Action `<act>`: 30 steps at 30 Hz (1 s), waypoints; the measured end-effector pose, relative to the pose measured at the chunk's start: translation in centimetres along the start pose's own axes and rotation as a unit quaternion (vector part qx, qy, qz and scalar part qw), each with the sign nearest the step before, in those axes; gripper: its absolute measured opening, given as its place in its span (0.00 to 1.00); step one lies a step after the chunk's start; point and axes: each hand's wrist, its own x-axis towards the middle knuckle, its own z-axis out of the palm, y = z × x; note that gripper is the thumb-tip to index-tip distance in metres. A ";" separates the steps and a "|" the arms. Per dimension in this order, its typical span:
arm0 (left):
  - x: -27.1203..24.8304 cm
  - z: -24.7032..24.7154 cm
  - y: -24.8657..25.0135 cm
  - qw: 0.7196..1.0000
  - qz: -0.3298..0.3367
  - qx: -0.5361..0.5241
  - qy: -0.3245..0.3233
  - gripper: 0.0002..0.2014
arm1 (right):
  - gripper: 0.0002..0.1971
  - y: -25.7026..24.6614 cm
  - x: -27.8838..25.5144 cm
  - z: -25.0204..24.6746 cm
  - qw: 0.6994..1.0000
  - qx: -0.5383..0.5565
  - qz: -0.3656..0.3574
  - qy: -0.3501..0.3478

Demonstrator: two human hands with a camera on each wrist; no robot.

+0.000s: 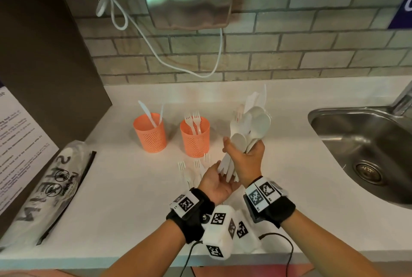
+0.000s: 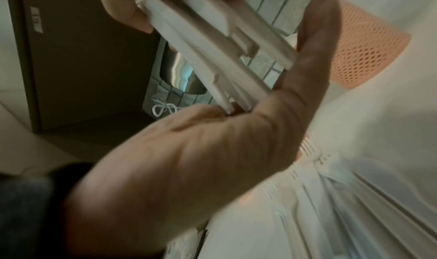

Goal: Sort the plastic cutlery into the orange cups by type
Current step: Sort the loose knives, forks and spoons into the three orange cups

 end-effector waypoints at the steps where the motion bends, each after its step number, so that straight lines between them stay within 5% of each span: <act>1: -0.1 0.0 0.0 1.000 -0.011 0.001 0.000 0.13 | 0.10 0.2 -0.2 -0.1 1.000 -0.002 -0.011 -0.003; 11: -1.2 1.5 -0.1 0.997 -0.054 -0.023 -0.056 0.16 | 0.31 1.5 -1.0 -0.6 0.999 -0.027 -0.039 -0.015; 14: -1.1 1.6 -0.3 0.996 -0.045 -0.019 -0.068 0.12 | 0.29 2.0 -1.2 -0.8 0.999 -0.035 -0.022 -0.021; 18: -1.2 1.4 -0.4 0.992 -0.082 0.010 -0.090 0.23 | 0.18 2.3 -1.1 -1.0 0.998 -0.055 0.004 -0.019; 21: -1.6 1.3 0.1 0.989 -0.093 0.072 -0.094 0.19 | 0.15 2.2 -0.9 -1.0 0.998 -0.050 0.031 -0.021; 26: -2.1 0.1 1.2 0.927 0.000 0.374 -0.016 0.13 | 0.10 1.9 0.3 -1.9 0.988 -0.054 0.131 -0.063; 30: -2.4 0.1 3.7 0.869 0.176 0.462 0.012 0.08 | 0.12 1.2 0.6 -3.2 0.964 -0.012 0.215 -0.155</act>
